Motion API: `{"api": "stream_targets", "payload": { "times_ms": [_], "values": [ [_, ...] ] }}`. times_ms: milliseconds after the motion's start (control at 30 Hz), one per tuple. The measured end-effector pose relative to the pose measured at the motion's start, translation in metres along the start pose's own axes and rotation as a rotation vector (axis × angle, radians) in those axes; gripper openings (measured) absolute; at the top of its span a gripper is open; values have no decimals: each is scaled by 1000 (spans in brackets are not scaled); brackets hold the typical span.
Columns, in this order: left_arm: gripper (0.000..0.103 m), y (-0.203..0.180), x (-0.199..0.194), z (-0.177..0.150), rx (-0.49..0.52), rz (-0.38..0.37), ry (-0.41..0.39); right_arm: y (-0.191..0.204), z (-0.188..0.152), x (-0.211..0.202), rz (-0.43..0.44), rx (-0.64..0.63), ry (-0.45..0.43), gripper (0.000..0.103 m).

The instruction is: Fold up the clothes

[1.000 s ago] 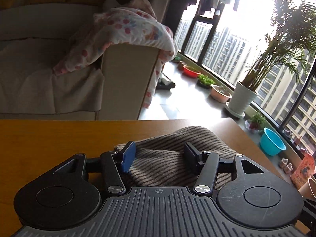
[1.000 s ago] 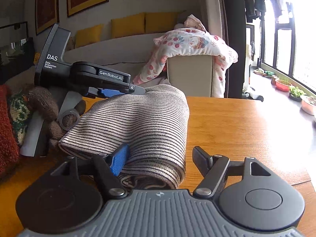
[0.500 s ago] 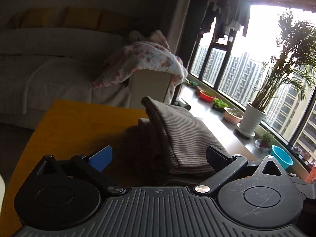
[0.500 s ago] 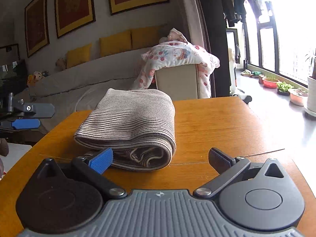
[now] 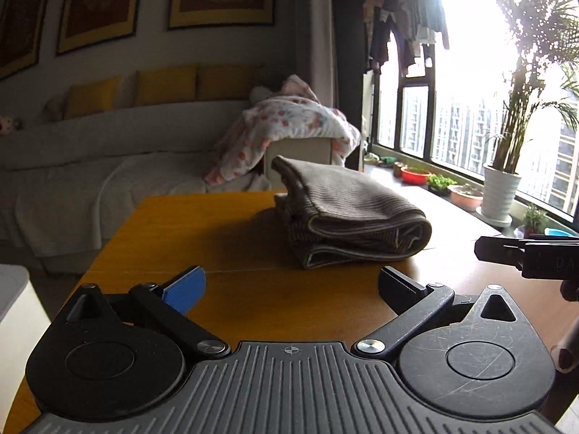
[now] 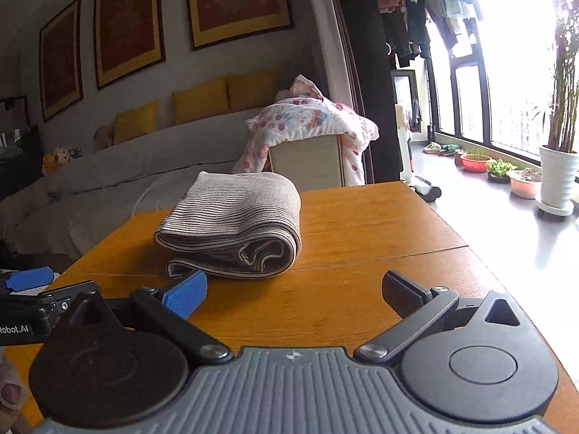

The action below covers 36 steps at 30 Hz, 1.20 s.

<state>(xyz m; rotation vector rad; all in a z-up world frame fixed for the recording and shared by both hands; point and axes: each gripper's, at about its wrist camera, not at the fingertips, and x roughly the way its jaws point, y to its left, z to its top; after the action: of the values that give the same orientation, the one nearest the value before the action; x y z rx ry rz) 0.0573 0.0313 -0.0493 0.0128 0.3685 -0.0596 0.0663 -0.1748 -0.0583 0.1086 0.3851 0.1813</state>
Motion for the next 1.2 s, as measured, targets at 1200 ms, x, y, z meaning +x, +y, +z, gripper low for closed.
{"api": "stream_targets", "payload": {
  "times_ms": [1200],
  "values": [
    [103, 15, 7, -1, -68, 22, 47, 4, -5, 3, 37, -24, 16, 103]
  ]
}}
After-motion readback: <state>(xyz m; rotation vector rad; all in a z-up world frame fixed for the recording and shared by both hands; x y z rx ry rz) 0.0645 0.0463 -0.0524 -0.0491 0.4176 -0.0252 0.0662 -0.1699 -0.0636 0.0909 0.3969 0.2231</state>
